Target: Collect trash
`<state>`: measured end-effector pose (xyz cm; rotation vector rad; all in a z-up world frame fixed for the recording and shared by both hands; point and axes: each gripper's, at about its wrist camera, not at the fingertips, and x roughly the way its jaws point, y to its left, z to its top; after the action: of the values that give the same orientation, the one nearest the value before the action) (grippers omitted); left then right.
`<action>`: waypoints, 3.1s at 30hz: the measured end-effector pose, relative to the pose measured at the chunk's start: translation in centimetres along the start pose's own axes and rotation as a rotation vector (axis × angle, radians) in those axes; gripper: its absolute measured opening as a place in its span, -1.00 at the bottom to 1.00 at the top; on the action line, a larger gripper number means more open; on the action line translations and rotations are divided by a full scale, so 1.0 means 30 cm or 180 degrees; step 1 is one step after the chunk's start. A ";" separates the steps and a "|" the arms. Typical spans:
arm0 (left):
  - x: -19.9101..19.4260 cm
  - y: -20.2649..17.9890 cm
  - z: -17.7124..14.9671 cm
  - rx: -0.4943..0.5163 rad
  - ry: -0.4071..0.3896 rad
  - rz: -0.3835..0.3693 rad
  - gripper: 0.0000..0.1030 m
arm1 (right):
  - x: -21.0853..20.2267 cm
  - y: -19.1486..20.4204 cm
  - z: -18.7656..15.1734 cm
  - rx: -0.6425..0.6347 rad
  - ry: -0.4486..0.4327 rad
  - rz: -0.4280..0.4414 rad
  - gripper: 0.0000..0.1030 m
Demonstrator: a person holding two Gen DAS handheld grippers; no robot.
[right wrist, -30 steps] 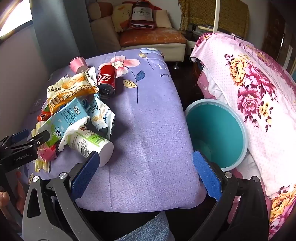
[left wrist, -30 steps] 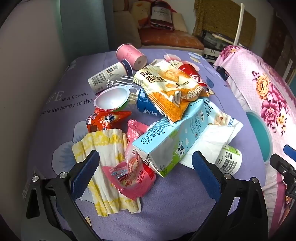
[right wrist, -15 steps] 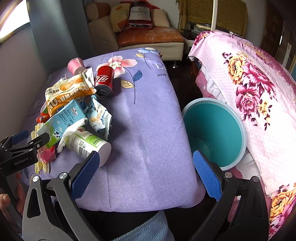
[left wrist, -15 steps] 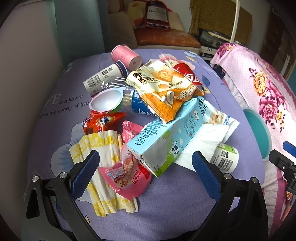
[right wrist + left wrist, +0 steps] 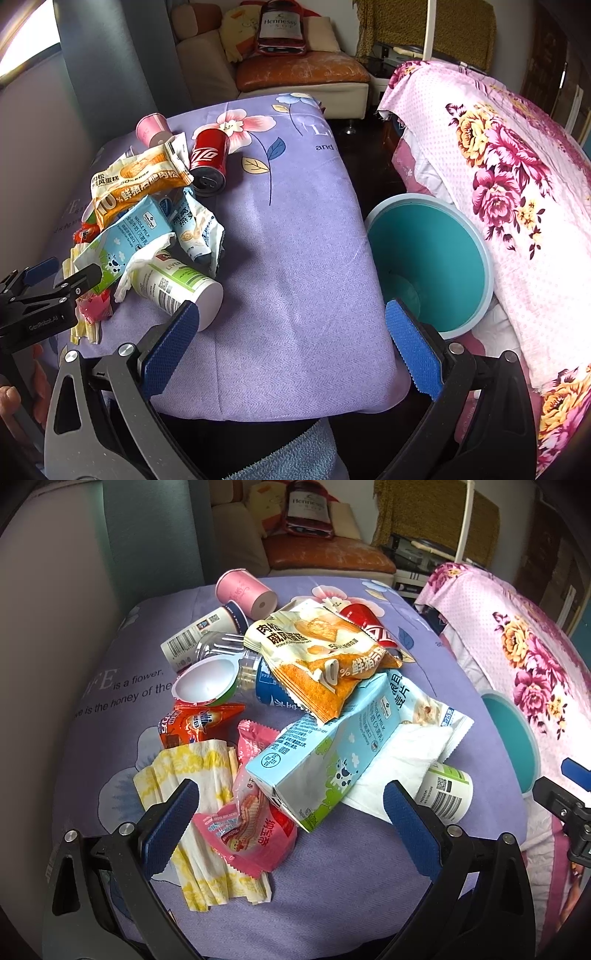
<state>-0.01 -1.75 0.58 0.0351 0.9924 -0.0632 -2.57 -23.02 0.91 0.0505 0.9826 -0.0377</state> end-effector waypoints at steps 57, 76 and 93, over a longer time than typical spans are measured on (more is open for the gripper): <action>0.035 0.245 0.030 0.0041 0.0164 -0.0430 0.83 | 0.254 0.391 0.122 -0.1548 0.0995 0.0806 0.14; 0.141 -0.053 0.069 0.0948 0.0547 -0.0751 -0.15 | 0.176 0.060 -0.012 -0.0656 0.1182 0.0847 -0.05; 0.241 -0.135 0.019 0.0876 0.0914 -0.0745 -0.17 | 0.249 0.084 -0.011 -0.0685 0.1111 0.0889 0.10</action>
<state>4.14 -6.08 -5.18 0.1842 1.2659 -0.4188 1.44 -20.56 -5.41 -0.0045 1.3149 0.3432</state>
